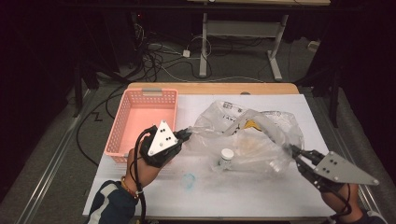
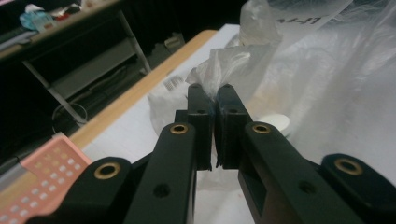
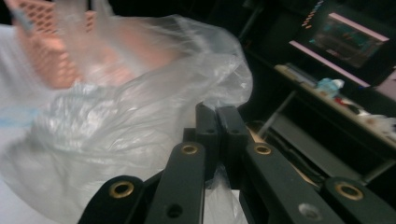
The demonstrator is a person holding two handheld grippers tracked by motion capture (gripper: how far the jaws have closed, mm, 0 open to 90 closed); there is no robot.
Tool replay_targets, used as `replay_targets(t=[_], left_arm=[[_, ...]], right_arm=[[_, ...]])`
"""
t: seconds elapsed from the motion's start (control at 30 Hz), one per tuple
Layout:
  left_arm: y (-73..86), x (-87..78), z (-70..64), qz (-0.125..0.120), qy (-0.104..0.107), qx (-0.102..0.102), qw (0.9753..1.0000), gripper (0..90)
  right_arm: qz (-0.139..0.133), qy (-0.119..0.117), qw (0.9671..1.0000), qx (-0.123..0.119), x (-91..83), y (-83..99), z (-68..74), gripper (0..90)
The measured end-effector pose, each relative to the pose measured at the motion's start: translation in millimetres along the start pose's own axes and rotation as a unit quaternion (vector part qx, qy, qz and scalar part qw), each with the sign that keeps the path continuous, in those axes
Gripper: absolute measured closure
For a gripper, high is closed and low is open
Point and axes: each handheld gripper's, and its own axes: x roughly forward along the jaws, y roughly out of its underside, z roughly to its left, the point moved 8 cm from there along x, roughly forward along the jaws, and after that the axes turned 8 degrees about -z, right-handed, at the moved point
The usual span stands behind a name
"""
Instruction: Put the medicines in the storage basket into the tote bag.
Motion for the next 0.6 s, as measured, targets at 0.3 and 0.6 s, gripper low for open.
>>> replay_targets(t=[0.3,0.6], left_arm=[[-10.8,11.8,18.6,-0.014,-0.023,-0.007,0.9996,84.0],[-7.7,23.0,18.4,-0.016,-0.040,-0.014,0.9990,84.3]], right_arm=[[-0.007,0.059,0.9980,0.023,6.0,-2.0,-49.8,90.0],[0.005,0.084,0.9960,0.031,29.1,9.1,-59.0,90.0]])
